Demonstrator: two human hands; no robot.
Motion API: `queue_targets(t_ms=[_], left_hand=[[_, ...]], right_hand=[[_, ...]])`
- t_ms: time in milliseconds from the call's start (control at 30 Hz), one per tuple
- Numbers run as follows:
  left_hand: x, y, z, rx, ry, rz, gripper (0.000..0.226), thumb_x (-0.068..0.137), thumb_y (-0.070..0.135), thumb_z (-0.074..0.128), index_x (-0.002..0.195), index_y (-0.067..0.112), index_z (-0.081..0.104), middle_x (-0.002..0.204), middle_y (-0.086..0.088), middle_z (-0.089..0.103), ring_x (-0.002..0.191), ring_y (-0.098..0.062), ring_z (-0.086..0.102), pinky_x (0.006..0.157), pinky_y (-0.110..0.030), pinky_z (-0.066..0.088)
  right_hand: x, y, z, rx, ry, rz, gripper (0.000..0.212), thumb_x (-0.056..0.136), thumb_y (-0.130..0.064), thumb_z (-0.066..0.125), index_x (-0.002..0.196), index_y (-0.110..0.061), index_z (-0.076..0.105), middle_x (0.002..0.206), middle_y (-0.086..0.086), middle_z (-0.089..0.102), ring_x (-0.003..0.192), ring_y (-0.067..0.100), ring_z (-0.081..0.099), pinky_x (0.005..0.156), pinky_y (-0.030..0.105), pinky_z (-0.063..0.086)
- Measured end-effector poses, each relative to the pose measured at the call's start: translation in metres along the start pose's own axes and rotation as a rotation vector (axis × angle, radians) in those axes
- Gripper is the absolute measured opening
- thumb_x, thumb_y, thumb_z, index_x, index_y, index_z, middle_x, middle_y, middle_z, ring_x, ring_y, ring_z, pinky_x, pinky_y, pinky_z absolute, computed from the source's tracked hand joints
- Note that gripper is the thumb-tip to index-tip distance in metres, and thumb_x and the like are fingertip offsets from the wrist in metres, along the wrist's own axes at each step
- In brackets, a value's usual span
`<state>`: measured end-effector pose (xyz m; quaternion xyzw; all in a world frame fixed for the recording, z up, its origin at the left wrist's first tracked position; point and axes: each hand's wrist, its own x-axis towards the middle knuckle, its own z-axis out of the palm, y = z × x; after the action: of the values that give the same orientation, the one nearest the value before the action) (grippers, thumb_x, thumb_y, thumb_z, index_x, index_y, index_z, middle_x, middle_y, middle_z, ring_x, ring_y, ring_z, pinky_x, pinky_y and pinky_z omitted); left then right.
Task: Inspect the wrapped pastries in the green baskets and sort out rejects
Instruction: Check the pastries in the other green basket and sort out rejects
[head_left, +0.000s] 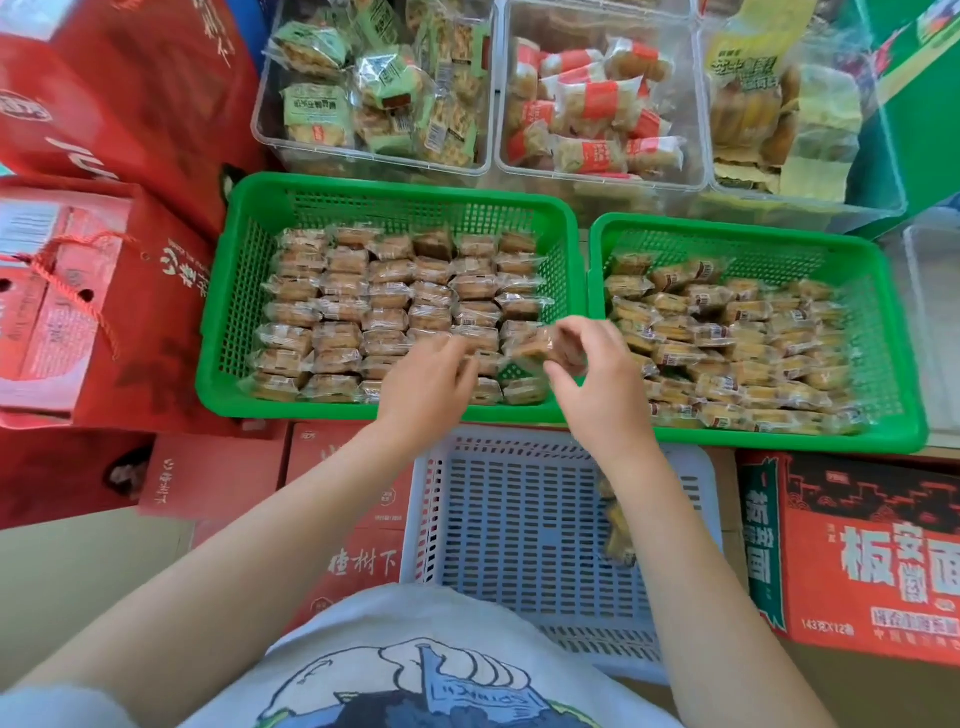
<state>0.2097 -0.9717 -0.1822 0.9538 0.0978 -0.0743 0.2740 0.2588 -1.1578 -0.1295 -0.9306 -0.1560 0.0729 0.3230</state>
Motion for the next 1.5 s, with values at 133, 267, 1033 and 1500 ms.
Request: queue_targets(t_ms=[133,267,1033,1500], left_hand=[[0.007,-0.022,0.029,0.255,-0.265,0.216,0.056,0.106,0.051,0.029,0.154,0.024,0.035,0.165,0.000,0.025,0.154,-0.021,0.014,0.124,-0.047,0.014],[0.008,-0.029,0.037,0.294,-0.248,0.188,0.057,0.104,0.056,0.022,0.154,0.031,0.035,0.164,0.004,0.026,0.154,-0.016,0.013,0.122,-0.050,0.010],[0.008,-0.029,0.039,0.294,-0.225,0.173,0.057,0.102,0.055,0.025,0.151,0.029,0.040,0.162,0.002,0.032,0.151,-0.018,0.017,0.119,-0.050,0.020],[-0.017,0.021,-0.039,-1.194,-0.259,-0.360,0.032,0.106,0.035,0.043,0.130,0.023,0.062,0.129,0.001,0.063,0.122,-0.018,0.058,0.095,-0.035,0.049]], right_hand=[[0.030,0.015,0.014,-0.244,-0.122,-0.093,0.034,0.092,0.001,0.058,0.125,-0.008,0.058,0.118,0.009,0.059,0.113,0.027,0.050,0.095,0.040,0.046],[0.042,0.023,0.036,-0.393,-0.299,-0.090,0.040,0.092,0.001,0.054,0.128,-0.015,0.048,0.120,0.008,0.061,0.112,0.030,0.052,0.084,0.043,0.049],[0.091,0.032,0.073,-0.678,-0.240,-0.164,0.029,0.089,-0.008,0.063,0.117,-0.015,0.060,0.119,0.004,0.063,0.113,0.028,0.051,0.092,0.040,0.040],[-0.026,-0.028,-0.032,0.837,-0.112,0.427,0.024,0.095,-0.011,0.064,0.114,-0.026,0.062,0.096,0.006,0.072,0.086,0.017,0.068,0.070,0.030,0.051]])
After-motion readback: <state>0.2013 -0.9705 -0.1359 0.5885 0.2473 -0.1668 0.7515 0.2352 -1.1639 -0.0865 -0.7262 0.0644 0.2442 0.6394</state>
